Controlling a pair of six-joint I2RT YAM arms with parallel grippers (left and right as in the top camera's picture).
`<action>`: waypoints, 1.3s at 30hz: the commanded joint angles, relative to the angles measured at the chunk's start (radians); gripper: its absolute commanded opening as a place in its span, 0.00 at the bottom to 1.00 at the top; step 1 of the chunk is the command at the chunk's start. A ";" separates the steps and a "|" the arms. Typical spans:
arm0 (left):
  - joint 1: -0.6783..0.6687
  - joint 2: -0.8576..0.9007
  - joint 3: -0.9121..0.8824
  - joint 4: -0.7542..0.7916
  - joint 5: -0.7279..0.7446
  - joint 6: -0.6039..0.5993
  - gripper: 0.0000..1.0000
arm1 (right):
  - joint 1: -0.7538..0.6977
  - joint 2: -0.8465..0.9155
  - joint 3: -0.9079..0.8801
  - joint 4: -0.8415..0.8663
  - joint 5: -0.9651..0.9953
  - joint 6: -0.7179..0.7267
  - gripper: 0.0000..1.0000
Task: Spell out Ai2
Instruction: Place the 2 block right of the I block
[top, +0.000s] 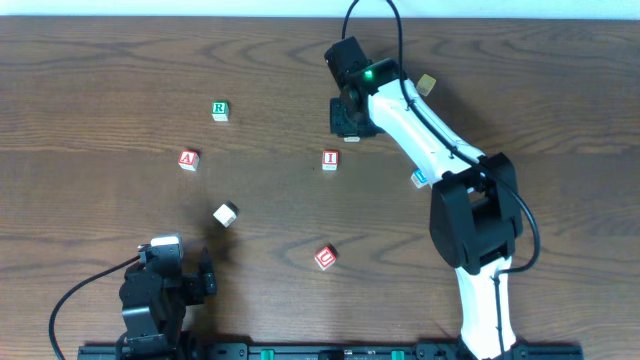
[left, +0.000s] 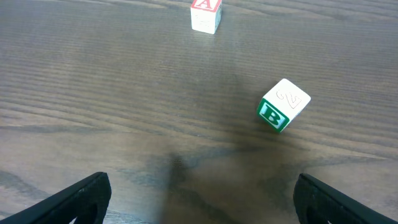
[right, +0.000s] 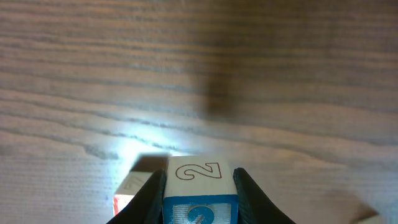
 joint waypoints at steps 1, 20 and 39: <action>0.004 -0.006 -0.015 -0.011 -0.004 0.012 0.95 | 0.006 0.018 -0.006 -0.028 -0.001 0.029 0.01; 0.004 -0.006 -0.015 -0.011 -0.004 0.012 0.95 | 0.025 0.019 -0.174 0.082 -0.083 0.006 0.02; 0.004 -0.006 -0.015 -0.011 -0.004 0.012 0.95 | 0.025 0.019 -0.184 0.082 -0.102 0.006 0.36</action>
